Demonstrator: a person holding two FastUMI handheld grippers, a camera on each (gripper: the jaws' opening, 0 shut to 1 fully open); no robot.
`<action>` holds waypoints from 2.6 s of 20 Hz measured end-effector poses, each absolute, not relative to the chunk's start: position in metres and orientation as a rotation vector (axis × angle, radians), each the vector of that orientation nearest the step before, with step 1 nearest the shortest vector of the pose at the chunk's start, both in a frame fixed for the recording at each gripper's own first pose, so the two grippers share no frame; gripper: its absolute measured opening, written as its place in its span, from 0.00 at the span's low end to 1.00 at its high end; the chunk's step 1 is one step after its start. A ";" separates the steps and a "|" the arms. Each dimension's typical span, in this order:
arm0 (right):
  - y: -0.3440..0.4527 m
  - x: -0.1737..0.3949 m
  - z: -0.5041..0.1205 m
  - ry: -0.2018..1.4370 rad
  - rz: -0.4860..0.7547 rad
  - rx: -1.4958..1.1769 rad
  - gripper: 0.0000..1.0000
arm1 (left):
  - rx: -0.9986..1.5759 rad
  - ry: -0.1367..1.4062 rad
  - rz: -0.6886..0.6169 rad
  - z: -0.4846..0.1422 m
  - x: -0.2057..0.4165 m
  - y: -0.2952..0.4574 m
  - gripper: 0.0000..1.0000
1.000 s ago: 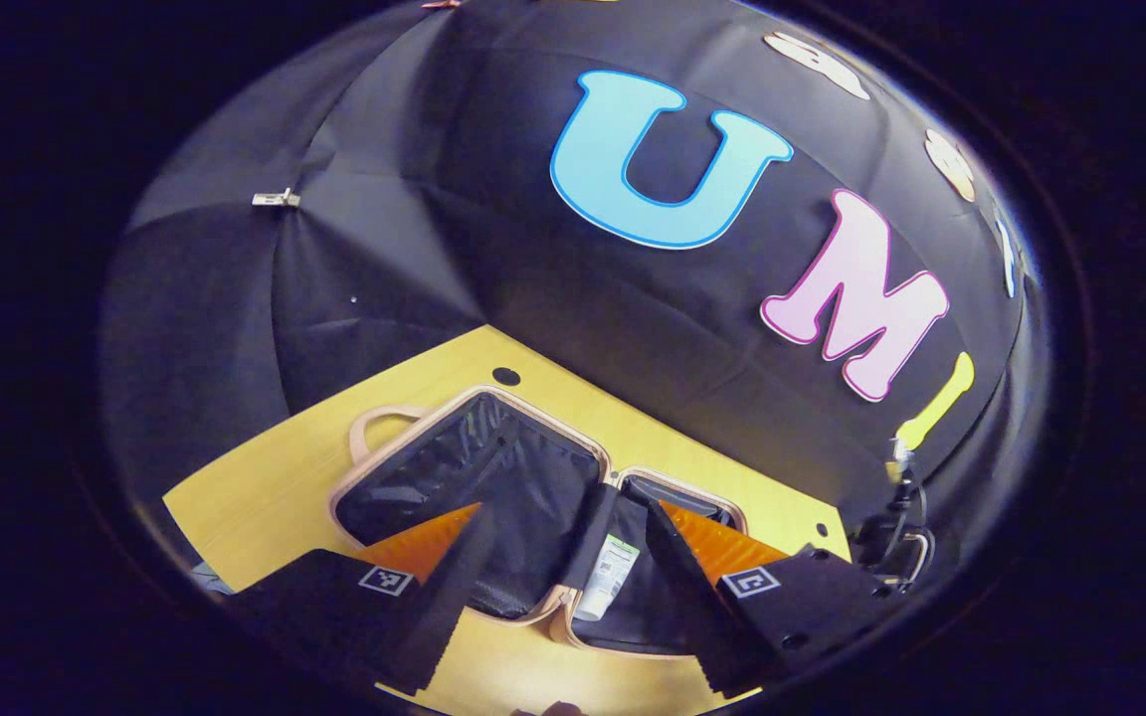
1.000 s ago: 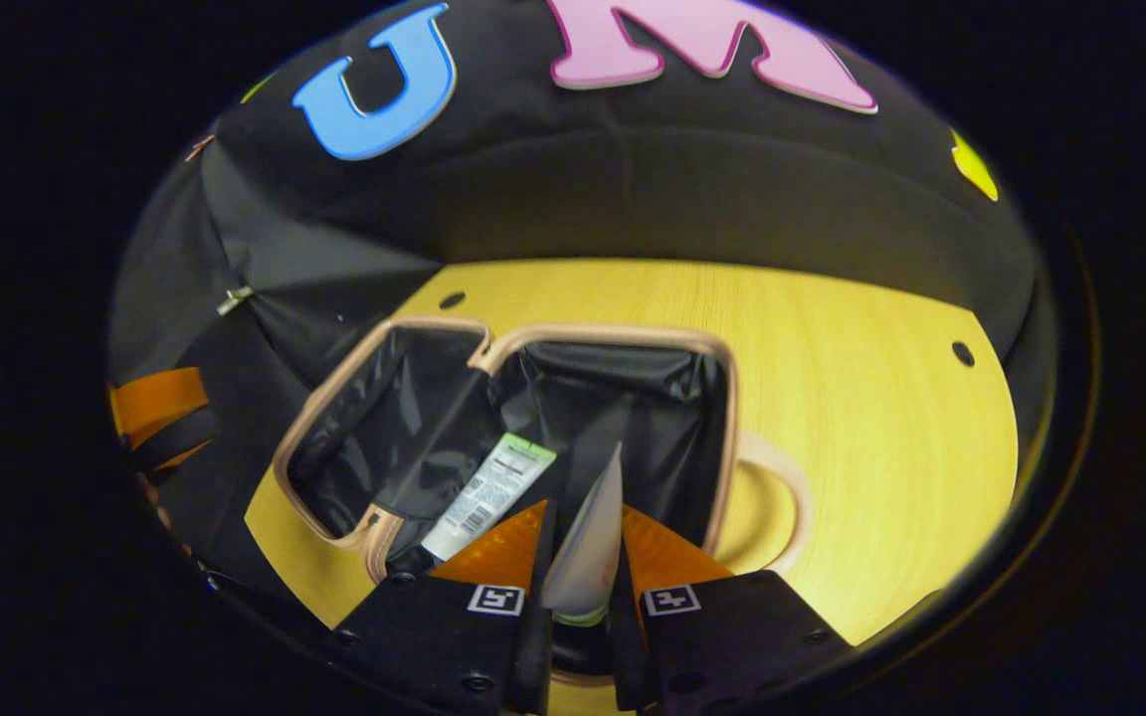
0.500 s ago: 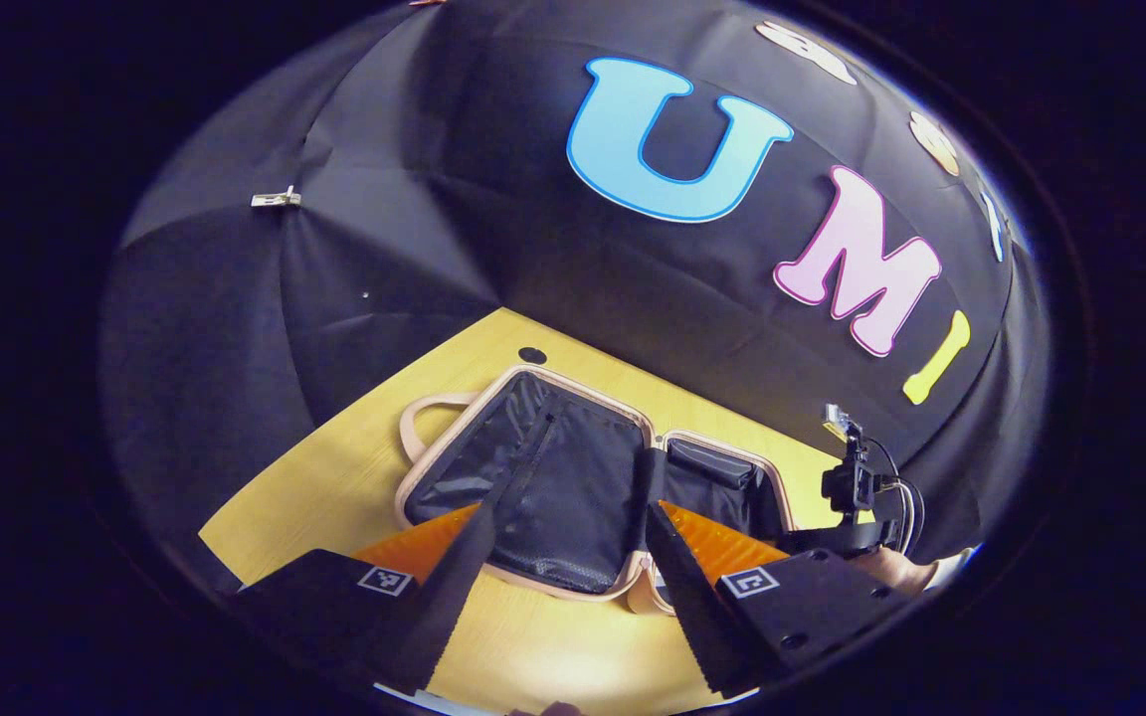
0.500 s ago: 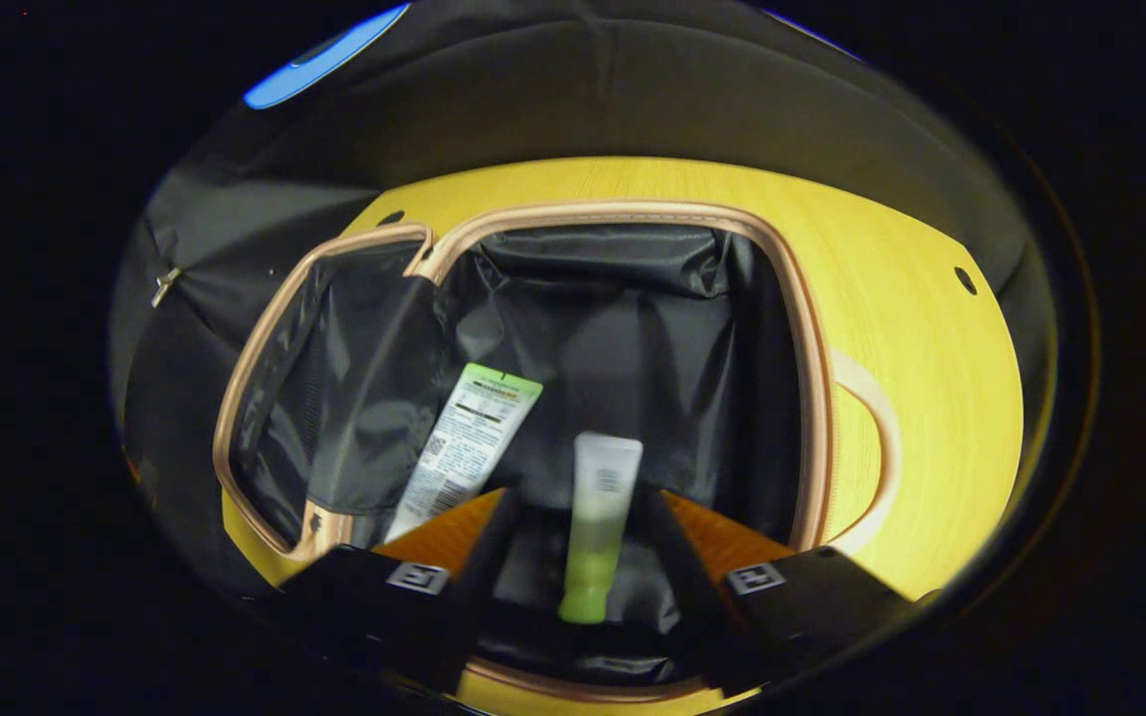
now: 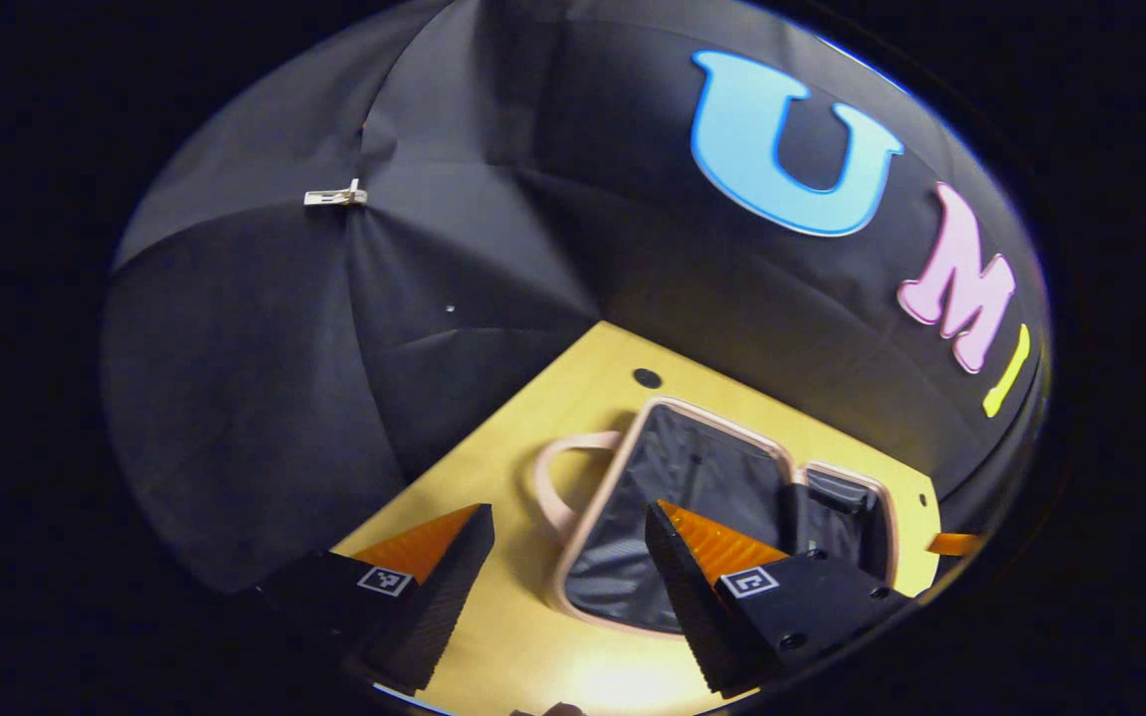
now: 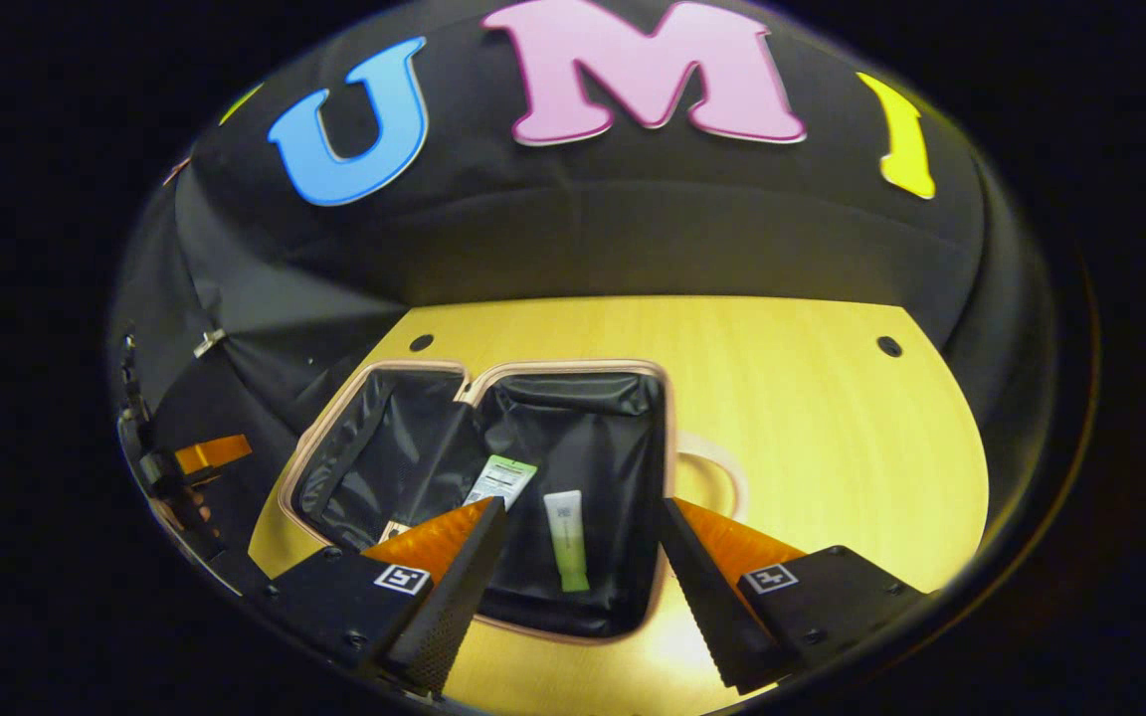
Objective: First open the suitcase, pack the skin care products into it, and then close the suitcase.
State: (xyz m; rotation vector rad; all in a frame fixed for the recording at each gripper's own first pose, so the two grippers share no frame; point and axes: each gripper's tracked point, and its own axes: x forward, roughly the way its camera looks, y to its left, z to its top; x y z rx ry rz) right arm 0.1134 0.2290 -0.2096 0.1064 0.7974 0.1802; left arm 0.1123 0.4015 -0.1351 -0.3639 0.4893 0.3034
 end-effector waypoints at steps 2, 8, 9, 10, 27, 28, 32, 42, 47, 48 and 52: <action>0.201 0.102 -0.194 0.771 0.121 0.149 0.98 | -0.433 0.512 0.283 -0.151 0.136 0.417 0.96; 0.126 0.038 -0.195 0.803 -0.007 0.096 0.98 | -0.642 0.724 0.297 -0.217 0.186 0.443 0.90; 0.120 0.025 -0.196 0.819 -0.025 0.109 0.98 | -0.676 0.739 0.300 -0.224 0.193 0.440 0.89; 0.115 0.017 -0.197 0.822 -0.046 0.121 0.98 | -0.686 0.766 0.312 -0.231 0.196 0.440 0.86; 0.090 -0.015 -0.212 0.856 -0.015 0.106 0.98 | -0.326 0.606 0.226 -0.080 0.210 0.384 0.07; 0.094 -0.010 -0.211 0.849 0.022 0.095 0.98 | -0.306 0.572 0.197 -0.051 0.207 0.367 0.06; 0.085 0.006 -0.198 0.787 0.125 0.032 0.98 | -0.207 0.477 0.079 0.031 0.199 0.268 0.06; 0.002 0.032 -0.172 0.661 0.102 0.145 0.98 | -0.079 0.504 -0.248 0.019 0.171 -0.021 0.06; -0.045 0.022 -0.178 0.667 0.071 0.180 0.98 | -0.053 0.647 -0.291 -0.085 0.173 -0.101 0.07; -0.051 0.019 -0.180 0.669 0.072 0.180 0.97 | -0.046 0.670 -0.277 -0.101 0.174 -0.106 0.06; -0.070 0.006 -0.190 0.693 0.088 0.183 0.97 | -0.016 0.697 -0.230 -0.141 0.176 -0.113 0.03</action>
